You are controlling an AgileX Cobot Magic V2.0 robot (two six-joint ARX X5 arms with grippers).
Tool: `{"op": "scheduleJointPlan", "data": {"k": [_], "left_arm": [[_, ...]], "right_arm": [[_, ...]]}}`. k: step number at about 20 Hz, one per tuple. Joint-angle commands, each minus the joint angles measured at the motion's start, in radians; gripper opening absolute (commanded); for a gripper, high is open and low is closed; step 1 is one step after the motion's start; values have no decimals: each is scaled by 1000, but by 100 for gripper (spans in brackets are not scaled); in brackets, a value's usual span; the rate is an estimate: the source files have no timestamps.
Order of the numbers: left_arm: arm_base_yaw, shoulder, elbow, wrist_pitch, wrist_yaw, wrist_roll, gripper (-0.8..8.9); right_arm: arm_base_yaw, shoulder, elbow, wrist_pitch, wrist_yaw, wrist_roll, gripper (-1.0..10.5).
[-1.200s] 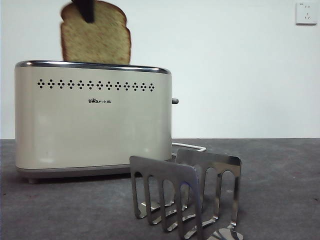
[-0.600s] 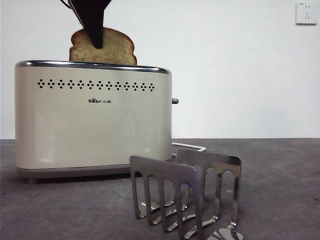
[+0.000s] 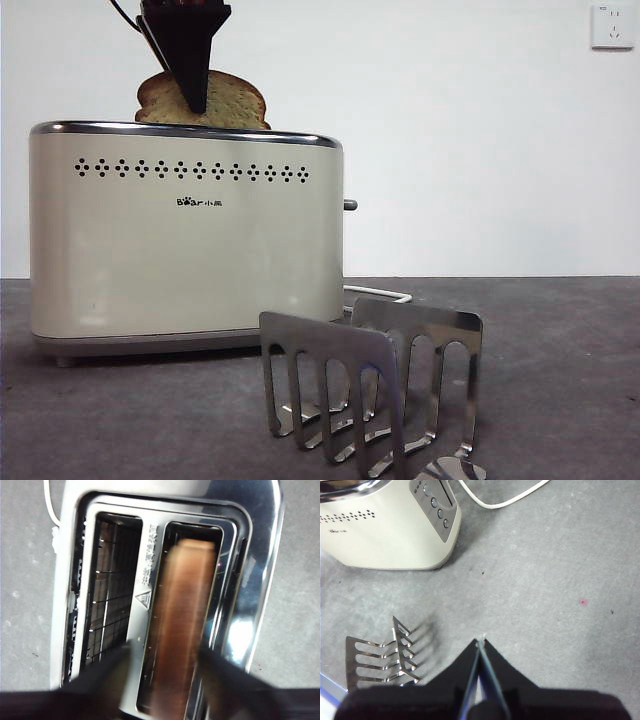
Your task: Pick up a slice of bread from the rack,put the bread on the toaster,press the button
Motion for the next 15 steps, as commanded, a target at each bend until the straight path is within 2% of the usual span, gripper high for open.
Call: {"op": "scheduleJointPlan", "data": {"k": [1,3,4,5,6,7,9,11,13,15], "left_arm": [[-10,-66,-4,1,-3,-24,288],[-16,-125,-4,1,-1,-51,283],[-22,-150,-4,-3,-1,-66,282],[-31,-180,-4,-13,6,-85,268],[-38,-202,-4,-28,11,-109,205],[-49,-223,-4,-35,35,-137,102],[-62,-264,-4,-35,69,-180,-14],[-74,-293,-4,-35,80,-223,-9],[-80,-312,-4,-35,88,-272,-9],[-80,-322,-4,-35,93,-299,-9]], "right_arm": [[0,0,6,48,-3,65,-1],[0,0,6,127,-4,188,-1],[0,1,6,174,-12,225,-3],[0,13,7,238,-40,293,-4],[0,34,9,290,-85,358,-4],[0,74,10,353,-172,423,-3],[0,172,11,491,-346,534,-3],[1,291,13,670,-496,684,-3],[1,426,47,799,-586,811,-3],[1,515,97,818,-621,830,-4]]}}
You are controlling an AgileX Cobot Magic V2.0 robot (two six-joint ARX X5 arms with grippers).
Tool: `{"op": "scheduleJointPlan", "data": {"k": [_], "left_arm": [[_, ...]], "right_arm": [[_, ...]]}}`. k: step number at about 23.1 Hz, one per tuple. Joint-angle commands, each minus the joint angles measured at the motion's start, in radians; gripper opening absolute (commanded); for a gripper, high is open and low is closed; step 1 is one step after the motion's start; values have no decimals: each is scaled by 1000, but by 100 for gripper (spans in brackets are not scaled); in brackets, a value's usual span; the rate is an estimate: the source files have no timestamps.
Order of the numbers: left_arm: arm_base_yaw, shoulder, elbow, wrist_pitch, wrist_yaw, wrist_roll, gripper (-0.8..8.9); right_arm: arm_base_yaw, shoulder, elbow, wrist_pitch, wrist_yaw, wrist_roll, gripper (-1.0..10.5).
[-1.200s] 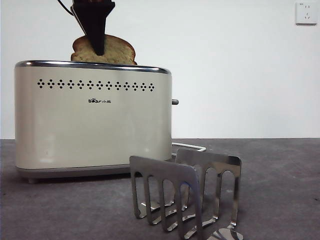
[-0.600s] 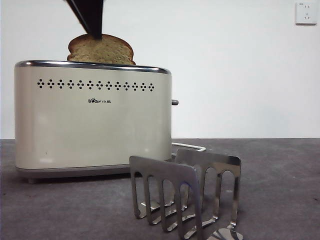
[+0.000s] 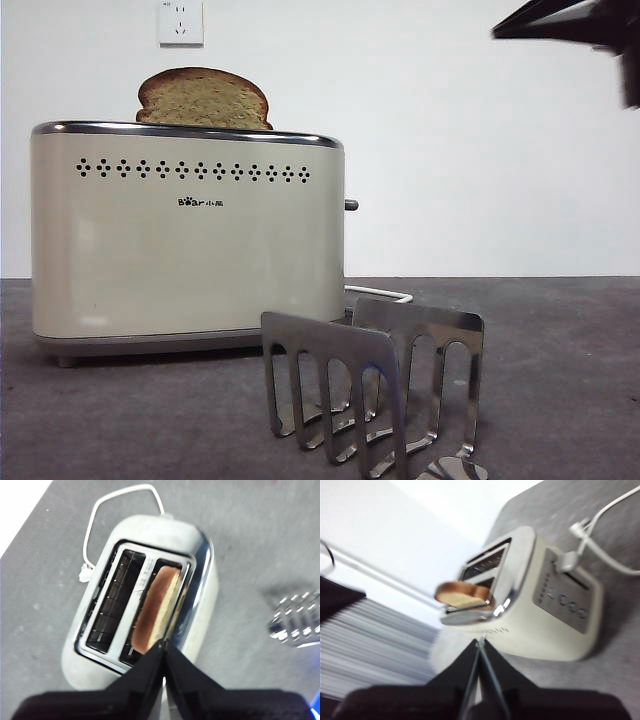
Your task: Pick up a slice of bread from the rack,put the bread on the toaster,press the button
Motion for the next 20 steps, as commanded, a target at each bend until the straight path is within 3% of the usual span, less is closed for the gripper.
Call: {"op": "scheduleJointPlan", "data": {"k": [1,3,7,20], "left_arm": [[-3,-7,-4,2,6,-66,-9],[-2,-12,-4,2,5,-82,-9],[-2,-25,-4,1,12,-193,-9],[-2,-34,-4,1,38,-211,-9]], "right_arm": [[4,135,80,23,-48,115,-4],[27,216,149,18,-56,117,-8],[81,369,314,-16,-55,117,-8],[185,724,687,-125,-64,114,-8]]}}
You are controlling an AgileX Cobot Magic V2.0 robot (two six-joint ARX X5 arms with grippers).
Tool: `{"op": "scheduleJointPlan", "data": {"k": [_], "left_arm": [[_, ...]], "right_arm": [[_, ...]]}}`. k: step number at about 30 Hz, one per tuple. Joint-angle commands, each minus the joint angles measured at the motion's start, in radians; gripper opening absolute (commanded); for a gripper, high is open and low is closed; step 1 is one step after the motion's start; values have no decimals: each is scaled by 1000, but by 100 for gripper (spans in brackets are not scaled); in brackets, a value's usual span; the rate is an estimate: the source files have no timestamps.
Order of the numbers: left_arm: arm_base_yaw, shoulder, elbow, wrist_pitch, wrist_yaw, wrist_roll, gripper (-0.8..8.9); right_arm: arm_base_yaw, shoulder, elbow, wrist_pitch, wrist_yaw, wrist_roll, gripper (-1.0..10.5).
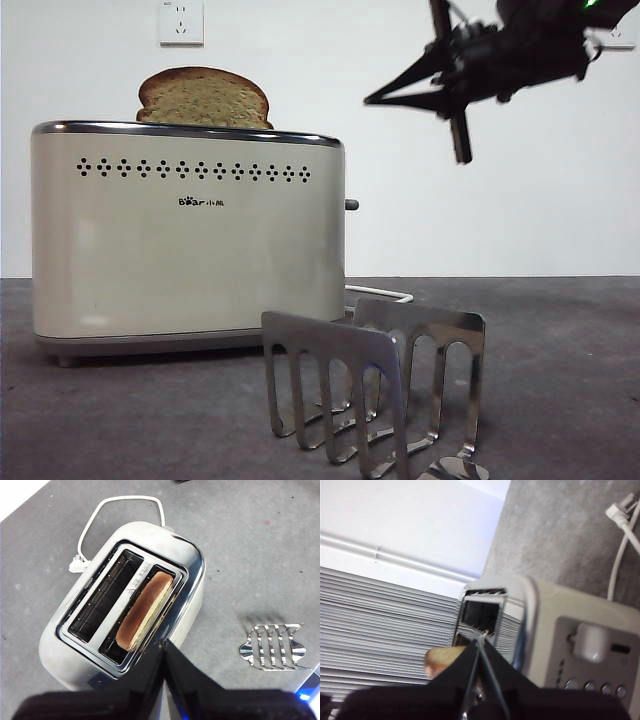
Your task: Pick up a slice of bread from the rack,put the bread on the toaster,press the button
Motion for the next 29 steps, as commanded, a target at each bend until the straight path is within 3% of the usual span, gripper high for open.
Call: {"op": "scheduleJointPlan", "data": {"k": [1,6,29], "left_arm": [[-2,0,-4,1,29,-13,-9],[-2,-4,-4,1,105,-13,-9],[-2,-30,-4,1,102,-14,-9]], "right_arm": [[11,75,42,-7,-24,3,-8],[14,159,88,-14,-42,8,-8],[21,285,116,-74,-108,6,-8]]}}
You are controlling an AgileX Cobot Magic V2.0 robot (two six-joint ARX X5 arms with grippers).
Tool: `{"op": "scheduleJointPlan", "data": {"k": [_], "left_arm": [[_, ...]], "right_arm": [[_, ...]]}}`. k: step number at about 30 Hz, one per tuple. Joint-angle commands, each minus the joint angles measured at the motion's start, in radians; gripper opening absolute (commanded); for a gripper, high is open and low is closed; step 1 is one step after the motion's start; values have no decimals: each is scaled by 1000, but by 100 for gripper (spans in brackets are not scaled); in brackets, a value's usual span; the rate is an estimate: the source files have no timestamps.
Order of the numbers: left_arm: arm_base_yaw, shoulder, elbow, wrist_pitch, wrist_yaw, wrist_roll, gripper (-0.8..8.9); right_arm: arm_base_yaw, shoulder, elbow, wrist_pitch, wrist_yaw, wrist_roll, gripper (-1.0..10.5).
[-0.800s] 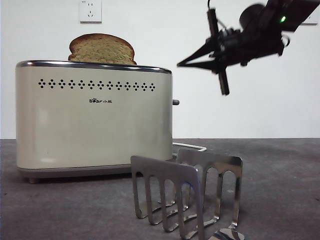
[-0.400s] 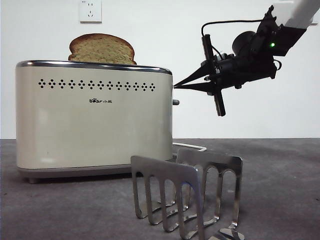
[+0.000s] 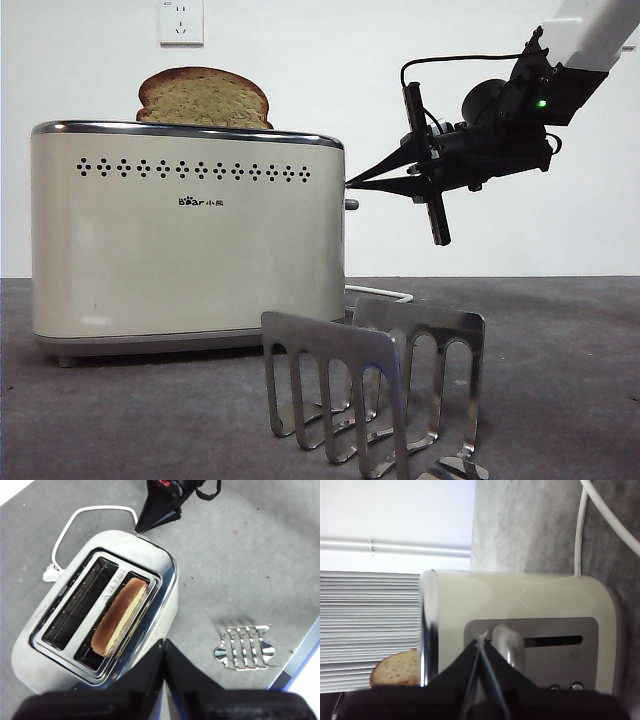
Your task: Pick up a slice of bread from the rack,put the bread on the toaster,press the button
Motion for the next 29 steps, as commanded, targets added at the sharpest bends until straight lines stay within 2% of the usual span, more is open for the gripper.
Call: {"op": "scheduleJointPlan", "data": {"k": [1,17,25,29], "left_arm": [[-2,-6,-4,2,0,-7,-9],[-2,-6,-4,2,0,-7,-9],[-2,-6,-4,2,0,-7,-9],[-2,-6,-4,2,0,-7,-9]], "right_arm": [[6,26,5,-6,-9,1,-8],[7,27,5,-21,0,-10,-8],[7,27,5,-98,38,-89,-8],[7,28,5,-108,57,-97,-8]]}}
